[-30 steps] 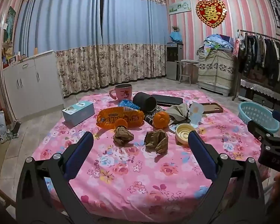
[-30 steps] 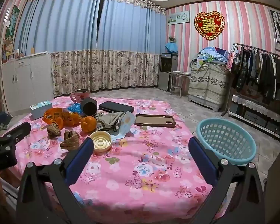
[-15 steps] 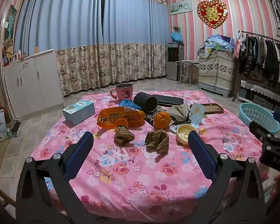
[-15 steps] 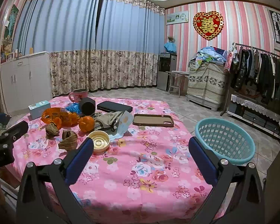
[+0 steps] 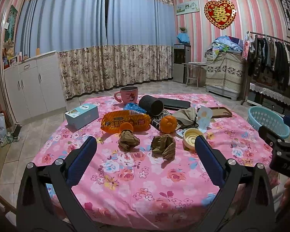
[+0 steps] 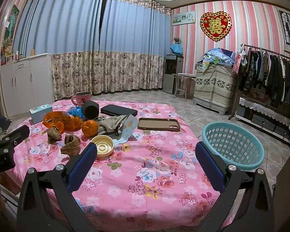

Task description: Collect trash

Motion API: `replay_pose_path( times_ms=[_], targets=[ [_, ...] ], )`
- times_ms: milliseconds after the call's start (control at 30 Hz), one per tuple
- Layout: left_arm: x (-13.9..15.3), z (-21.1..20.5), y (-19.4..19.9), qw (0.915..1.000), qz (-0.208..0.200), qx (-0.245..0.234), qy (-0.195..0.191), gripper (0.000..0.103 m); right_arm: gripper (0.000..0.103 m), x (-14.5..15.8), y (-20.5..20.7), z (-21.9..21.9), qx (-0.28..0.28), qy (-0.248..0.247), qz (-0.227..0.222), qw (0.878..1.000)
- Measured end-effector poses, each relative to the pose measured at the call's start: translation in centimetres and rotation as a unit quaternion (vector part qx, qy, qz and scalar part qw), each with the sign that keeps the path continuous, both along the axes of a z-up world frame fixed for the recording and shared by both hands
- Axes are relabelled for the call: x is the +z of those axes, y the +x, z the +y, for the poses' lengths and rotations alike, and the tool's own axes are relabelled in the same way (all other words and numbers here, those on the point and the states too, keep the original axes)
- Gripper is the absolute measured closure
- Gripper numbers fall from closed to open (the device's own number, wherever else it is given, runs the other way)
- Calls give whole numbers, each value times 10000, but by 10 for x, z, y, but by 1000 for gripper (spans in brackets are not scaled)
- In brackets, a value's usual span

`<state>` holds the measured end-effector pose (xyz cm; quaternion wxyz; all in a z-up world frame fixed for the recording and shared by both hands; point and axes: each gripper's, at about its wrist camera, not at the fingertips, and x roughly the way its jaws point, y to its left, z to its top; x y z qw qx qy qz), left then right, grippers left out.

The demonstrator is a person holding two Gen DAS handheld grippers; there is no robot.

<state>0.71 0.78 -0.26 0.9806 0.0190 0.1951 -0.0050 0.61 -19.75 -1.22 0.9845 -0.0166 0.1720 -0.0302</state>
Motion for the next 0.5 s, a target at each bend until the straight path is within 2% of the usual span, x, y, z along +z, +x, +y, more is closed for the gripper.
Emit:
replay_pose_path(
  times_ms=[500],
  targets=[
    [-1,2,0,10000,23,4,-21,5,4,-1,2,-5,-9,-1,-2,10000]
  ],
)
